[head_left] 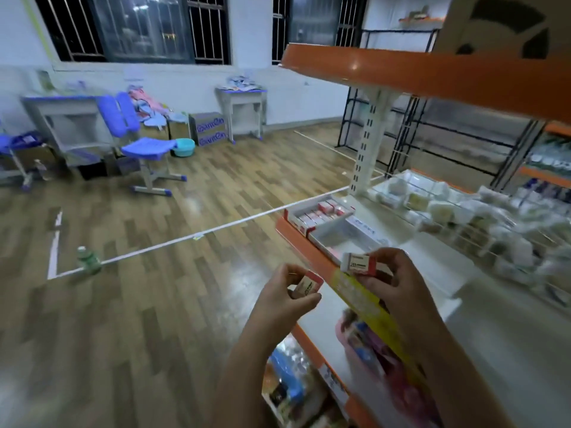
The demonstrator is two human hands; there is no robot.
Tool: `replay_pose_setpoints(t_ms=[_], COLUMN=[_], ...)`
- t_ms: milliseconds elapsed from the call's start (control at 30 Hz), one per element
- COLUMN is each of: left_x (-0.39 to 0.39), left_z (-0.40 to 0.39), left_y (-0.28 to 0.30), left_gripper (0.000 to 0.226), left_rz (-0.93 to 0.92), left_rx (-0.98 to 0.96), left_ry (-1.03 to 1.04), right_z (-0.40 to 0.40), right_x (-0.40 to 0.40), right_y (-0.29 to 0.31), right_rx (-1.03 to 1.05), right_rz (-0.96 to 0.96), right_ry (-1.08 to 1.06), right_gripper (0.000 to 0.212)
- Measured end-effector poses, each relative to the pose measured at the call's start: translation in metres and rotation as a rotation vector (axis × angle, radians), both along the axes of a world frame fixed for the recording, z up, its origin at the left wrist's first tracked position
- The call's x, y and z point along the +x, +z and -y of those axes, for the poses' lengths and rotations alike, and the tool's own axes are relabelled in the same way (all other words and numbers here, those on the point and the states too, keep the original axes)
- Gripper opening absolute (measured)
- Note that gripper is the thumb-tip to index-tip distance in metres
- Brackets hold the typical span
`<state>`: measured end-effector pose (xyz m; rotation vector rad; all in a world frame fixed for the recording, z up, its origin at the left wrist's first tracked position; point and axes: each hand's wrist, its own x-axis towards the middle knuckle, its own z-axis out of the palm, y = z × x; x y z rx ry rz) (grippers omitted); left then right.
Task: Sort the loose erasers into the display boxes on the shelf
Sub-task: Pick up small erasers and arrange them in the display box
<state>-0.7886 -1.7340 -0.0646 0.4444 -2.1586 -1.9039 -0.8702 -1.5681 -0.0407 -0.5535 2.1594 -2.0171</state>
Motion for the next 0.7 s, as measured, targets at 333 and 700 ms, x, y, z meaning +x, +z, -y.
replay_pose_setpoints(t_ms=[333,700], left_x=[-0.141,-0.259], left_z=[0.086,0.145], left_y=[0.026,0.030], left_gripper=[0.027,0.027], left_rz=[-0.062,-0.067], left_rx=[-0.284,-0.659], left_ry=[-0.099,-0.507], right_z=[0.068,0.117], right_x=[-0.122,-0.186], right_y=[0.016,-0.004], right_rx=[0.072,0.521], right_rz=[0.037,-0.036], right_ry=[-0.024,-0.311], right_gripper=[0.030,0.028])
